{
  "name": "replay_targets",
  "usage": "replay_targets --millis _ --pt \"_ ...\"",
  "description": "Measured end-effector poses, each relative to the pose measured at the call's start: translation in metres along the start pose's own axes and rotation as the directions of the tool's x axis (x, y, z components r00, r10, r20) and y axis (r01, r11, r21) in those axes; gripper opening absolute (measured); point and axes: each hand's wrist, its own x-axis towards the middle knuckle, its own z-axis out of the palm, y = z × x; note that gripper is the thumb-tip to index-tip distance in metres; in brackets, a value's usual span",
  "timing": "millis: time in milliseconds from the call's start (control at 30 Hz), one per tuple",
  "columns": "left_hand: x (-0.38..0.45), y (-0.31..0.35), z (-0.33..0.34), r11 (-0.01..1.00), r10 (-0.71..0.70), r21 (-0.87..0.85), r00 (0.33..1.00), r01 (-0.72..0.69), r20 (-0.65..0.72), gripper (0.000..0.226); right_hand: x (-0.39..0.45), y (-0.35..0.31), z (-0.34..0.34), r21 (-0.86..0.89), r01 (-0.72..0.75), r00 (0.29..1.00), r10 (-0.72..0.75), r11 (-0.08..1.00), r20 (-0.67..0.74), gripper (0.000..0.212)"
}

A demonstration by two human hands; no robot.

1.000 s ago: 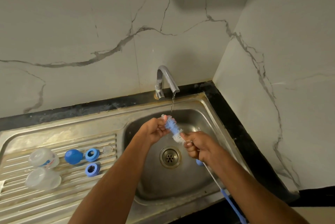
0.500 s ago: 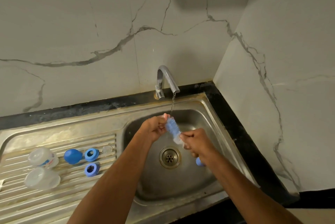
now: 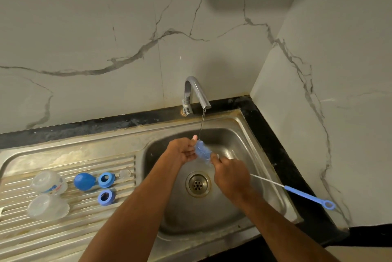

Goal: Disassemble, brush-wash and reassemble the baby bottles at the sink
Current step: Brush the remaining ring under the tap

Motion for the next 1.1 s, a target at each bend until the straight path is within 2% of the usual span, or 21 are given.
replay_targets --millis 67,133,200,233,267,300,367,400,467,533,567,633,700,733,767,833,867,900,1000,1067,1100 --pt "0.003 -0.003 -0.001 1.000 0.006 -0.019 1.000 -0.006 -0.003 0.012 0.005 -0.005 -0.004 0.255 -0.179 0.983 0.161 0.950 0.091 0.008" --pt "0.007 -0.005 -0.004 0.998 0.012 -0.057 1.000 -0.011 0.006 0.014 0.015 -0.010 -0.009 0.572 -0.447 0.894 0.317 0.688 0.317 0.016" --pt "0.007 -0.003 -0.006 0.992 0.021 -0.125 0.998 -0.013 0.058 0.016 0.024 -0.006 -0.018 0.675 -0.721 0.674 0.390 0.158 0.628 0.013" --pt "0.006 -0.002 -0.007 0.988 0.037 -0.152 0.995 -0.022 0.093 0.017 0.026 -0.003 -0.024 0.603 -0.788 0.544 0.320 -0.124 0.776 0.012" --pt "0.005 0.000 -0.008 0.983 0.060 -0.178 0.990 -0.036 0.130 0.019 0.028 0.000 -0.030 0.498 -0.801 0.450 0.216 -0.331 0.867 0.013" --pt "0.003 0.002 -0.009 0.979 0.084 -0.195 0.983 -0.052 0.161 0.020 0.028 0.003 -0.034 0.428 -0.782 0.414 0.135 -0.453 0.900 0.014" --pt "0.003 0.003 -0.011 0.982 0.106 -0.173 0.978 -0.075 0.180 0.019 0.027 0.009 -0.033 0.435 -0.776 0.428 0.126 -0.456 0.895 0.016" --pt "0.003 0.002 -0.011 0.988 0.095 -0.135 0.981 -0.073 0.166 0.019 0.026 0.011 -0.032 0.509 -0.786 0.467 0.203 -0.350 0.861 0.015" --pt "0.004 -0.003 -0.013 0.996 0.052 -0.078 0.988 -0.041 0.144 0.018 0.021 0.013 -0.029 0.673 -0.723 0.666 0.415 0.155 0.620 0.014" --pt "0.003 -0.006 -0.009 0.995 0.027 -0.098 0.990 -0.013 0.141 0.015 0.016 0.013 -0.025 0.536 -0.449 0.894 0.350 0.715 0.281 0.013" --pt "0.002 -0.006 -0.005 0.994 0.030 -0.110 0.992 -0.017 0.119 0.015 0.013 0.011 -0.026 0.394 -0.317 0.946 0.260 0.863 0.191 0.013" --pt "0.005 -0.006 0.001 0.990 0.060 -0.131 0.997 -0.052 0.056 0.019 0.009 0.006 -0.018 0.213 -0.192 0.974 0.160 0.958 0.160 0.014" --pt "0.011 -0.007 0.002 0.988 0.077 -0.133 0.997 -0.076 -0.003 0.021 0.009 0.002 -0.013 0.370 -0.297 0.947 0.222 0.880 0.231 0.015" --pt "0.011 -0.007 0.000 0.986 0.081 -0.141 0.996 -0.084 -0.022 0.020 0.013 0.003 -0.012 0.544 -0.428 0.902 0.304 0.722 0.307 0.015" --pt "0.010 -0.007 -0.001 0.983 0.083 -0.162 0.996 -0.087 -0.029 0.020 0.018 0.006 -0.012 0.672 -0.582 0.812 0.377 0.457 0.446 0.015" --pt "0.009 -0.007 -0.004 0.962 0.091 -0.257 0.996 -0.090 -0.008 0.020 0.022 0.010 -0.017 0.604 -0.784 0.541 0.320 -0.144 0.778 0.017" --pt "0.007 -0.006 -0.005 0.944 0.094 -0.319 0.995 -0.085 0.014 0.020 0.022 0.012 -0.020 0.508 -0.786 0.455 0.227 -0.352 0.861 0.018" --pt "0.005 -0.004 -0.006 0.923 0.097 -0.378 0.995 -0.077 0.032 0.021 0.021 0.014 -0.023 0.437 -0.768 0.414 0.157 -0.468 0.897 0.018" --pt "0.012 0.005 -0.014 0.874 0.094 -0.477 0.995 -0.091 -0.018 0.023 0.015 0.020 -0.025 0.412 -0.749 0.412 0.121 -0.519 0.903 0.016" --pt "0.014 0.008 -0.023 0.908 0.117 -0.386 0.984 -0.161 -0.136 0.022 0.012 0.021 -0.031 0.521 -0.763 0.457 0.251 -0.384 0.853 0.015" --pt "0.014 0.008 -0.025 0.932 0.134 -0.314 0.977 -0.180 -0.165 0.020 0.011 0.021 -0.031 0.626 -0.742 0.527 0.369 -0.238 0.765 0.015"
